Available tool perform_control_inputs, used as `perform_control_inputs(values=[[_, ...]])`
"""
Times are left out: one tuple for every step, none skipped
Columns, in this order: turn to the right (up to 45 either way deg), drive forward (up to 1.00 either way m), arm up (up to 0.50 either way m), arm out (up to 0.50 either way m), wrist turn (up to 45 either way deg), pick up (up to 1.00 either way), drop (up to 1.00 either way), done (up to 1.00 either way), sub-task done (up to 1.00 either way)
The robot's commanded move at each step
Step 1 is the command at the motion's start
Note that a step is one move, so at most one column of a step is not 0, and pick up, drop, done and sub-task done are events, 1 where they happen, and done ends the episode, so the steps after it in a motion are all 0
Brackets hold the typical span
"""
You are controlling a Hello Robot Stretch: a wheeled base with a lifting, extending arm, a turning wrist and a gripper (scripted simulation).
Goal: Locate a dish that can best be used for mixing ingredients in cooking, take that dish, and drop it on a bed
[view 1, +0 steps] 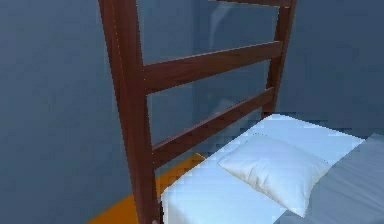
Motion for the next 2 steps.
perform_control_inputs(values=[[0.0, 0.00, 0.00, 0.00, 45.0, 0.00, 0.00, 0.00, 0.00], [0.0, 0.00, 0.00, 0.00, 45.0, 0.00, 0.00, 0.00, 0.00]])
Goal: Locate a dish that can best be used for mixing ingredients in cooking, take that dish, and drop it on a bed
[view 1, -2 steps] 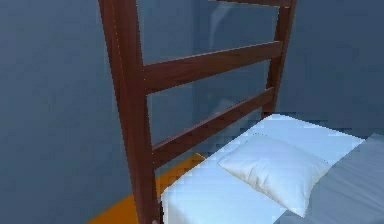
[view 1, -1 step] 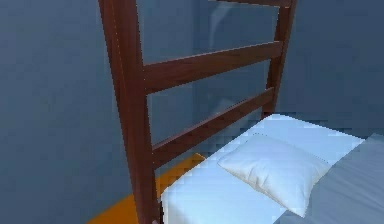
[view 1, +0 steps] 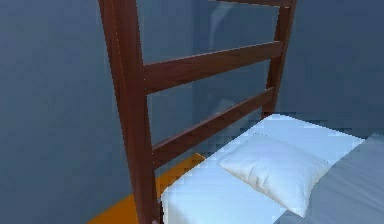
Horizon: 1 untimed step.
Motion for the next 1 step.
perform_control_inputs(values=[[0.0, 0.00, 0.00, 0.00, 3.0, 0.00, 0.00, 0.00, 0.00]])
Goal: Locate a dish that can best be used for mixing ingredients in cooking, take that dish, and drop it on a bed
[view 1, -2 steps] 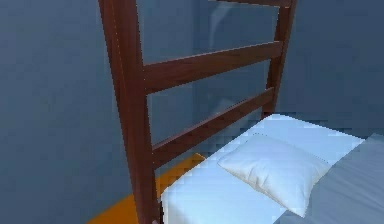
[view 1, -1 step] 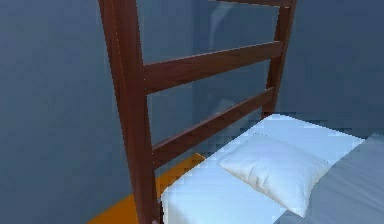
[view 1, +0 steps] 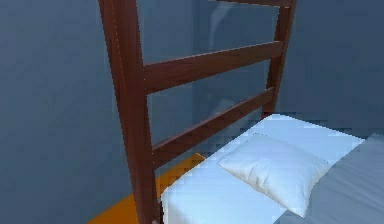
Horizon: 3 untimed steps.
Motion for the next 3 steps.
perform_control_inputs(values=[[0.0, 0.00, -0.20, 0.00, 0.0, 0.00, 0.00, 0.00, 0.00], [0.0, 0.00, 0.00, 0.00, 0.0, 0.00, 1.00, 0.00, 0.00], [0.0, 0.00, 0.00, -0.10, 0.0, 0.00, 0.00, 0.00, 0.00]])
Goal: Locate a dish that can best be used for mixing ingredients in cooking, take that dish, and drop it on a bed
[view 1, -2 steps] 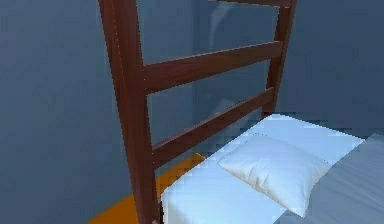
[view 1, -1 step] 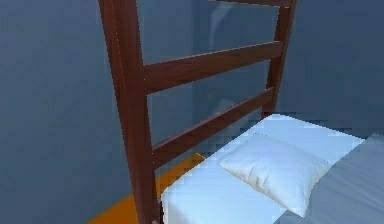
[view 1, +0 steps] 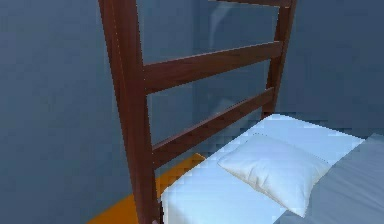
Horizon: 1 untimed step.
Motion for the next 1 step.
perform_control_inputs(values=[[0.0, 0.00, 0.00, 0.00, 0.0, 0.00, 0.00, 1.00, 0.00]])
